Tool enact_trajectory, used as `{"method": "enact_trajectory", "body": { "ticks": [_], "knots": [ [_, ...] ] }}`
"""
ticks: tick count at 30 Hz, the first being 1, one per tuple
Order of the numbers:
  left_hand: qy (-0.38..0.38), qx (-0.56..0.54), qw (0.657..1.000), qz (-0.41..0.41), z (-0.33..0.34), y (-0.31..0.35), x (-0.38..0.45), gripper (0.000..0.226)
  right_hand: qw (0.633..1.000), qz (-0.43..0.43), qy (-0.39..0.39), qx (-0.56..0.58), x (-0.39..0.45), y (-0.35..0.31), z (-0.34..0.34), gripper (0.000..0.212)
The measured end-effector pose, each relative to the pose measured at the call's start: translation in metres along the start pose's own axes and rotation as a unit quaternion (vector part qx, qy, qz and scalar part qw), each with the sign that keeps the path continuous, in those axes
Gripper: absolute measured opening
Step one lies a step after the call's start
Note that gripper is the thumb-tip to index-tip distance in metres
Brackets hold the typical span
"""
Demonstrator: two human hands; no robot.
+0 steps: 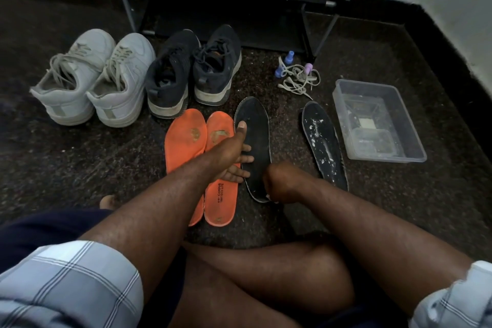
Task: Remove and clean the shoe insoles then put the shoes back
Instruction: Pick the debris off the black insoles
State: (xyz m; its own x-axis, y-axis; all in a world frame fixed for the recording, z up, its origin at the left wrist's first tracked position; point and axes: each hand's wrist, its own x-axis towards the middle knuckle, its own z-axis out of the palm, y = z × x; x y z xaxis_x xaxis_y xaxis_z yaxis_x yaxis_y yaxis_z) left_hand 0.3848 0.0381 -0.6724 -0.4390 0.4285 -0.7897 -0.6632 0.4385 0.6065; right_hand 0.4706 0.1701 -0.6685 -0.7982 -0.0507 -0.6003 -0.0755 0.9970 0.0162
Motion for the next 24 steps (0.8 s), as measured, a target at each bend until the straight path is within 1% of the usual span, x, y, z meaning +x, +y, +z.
{"method": "enact_trajectory", "body": {
  "ticks": [2,4,7,8,12,15,17,21,23,24],
  "knots": [
    [0.001,-0.001,1.000,0.000,0.000,0.000,0.001,0.093,0.999,0.009,-0.002,0.033,0.000,0.004,0.001,0.021],
    [0.000,0.000,1.000,0.001,0.000,0.001,0.001,0.092,0.996,0.031,0.044,0.069,0.004,0.012,-0.004,0.021],
    [0.000,0.003,1.000,0.001,0.001,0.000,0.000,0.092,0.989,0.048,0.124,0.066,0.006,0.018,-0.008,0.023],
    [-0.001,0.003,1.000,0.002,0.001,0.000,0.000,0.092,0.989,0.043,0.127,0.055,0.006,0.016,-0.007,0.024],
    [-0.001,0.002,1.000,-0.002,-0.001,0.000,0.002,0.092,0.995,0.020,0.084,0.049,0.010,0.012,0.002,0.023],
    [0.007,0.004,1.000,0.002,0.000,0.001,0.002,0.092,0.987,0.039,0.131,0.079,0.017,0.019,-0.002,0.022],
    [0.009,0.006,1.000,0.004,0.000,0.000,0.002,0.092,0.983,0.048,0.157,0.077,0.019,0.018,-0.004,0.021],
    [-0.001,0.008,1.000,0.002,-0.001,0.000,0.001,0.092,0.989,-0.006,0.137,0.047,0.020,0.012,0.004,0.022],
    [0.002,0.007,1.000,0.002,-0.001,0.001,0.002,0.093,0.988,-0.015,0.147,0.042,0.023,0.016,0.005,0.022],
    [0.003,0.007,1.000,0.003,-0.001,0.001,0.002,0.093,0.985,-0.016,0.163,0.050,0.026,0.019,0.003,0.020]
  ]
}}
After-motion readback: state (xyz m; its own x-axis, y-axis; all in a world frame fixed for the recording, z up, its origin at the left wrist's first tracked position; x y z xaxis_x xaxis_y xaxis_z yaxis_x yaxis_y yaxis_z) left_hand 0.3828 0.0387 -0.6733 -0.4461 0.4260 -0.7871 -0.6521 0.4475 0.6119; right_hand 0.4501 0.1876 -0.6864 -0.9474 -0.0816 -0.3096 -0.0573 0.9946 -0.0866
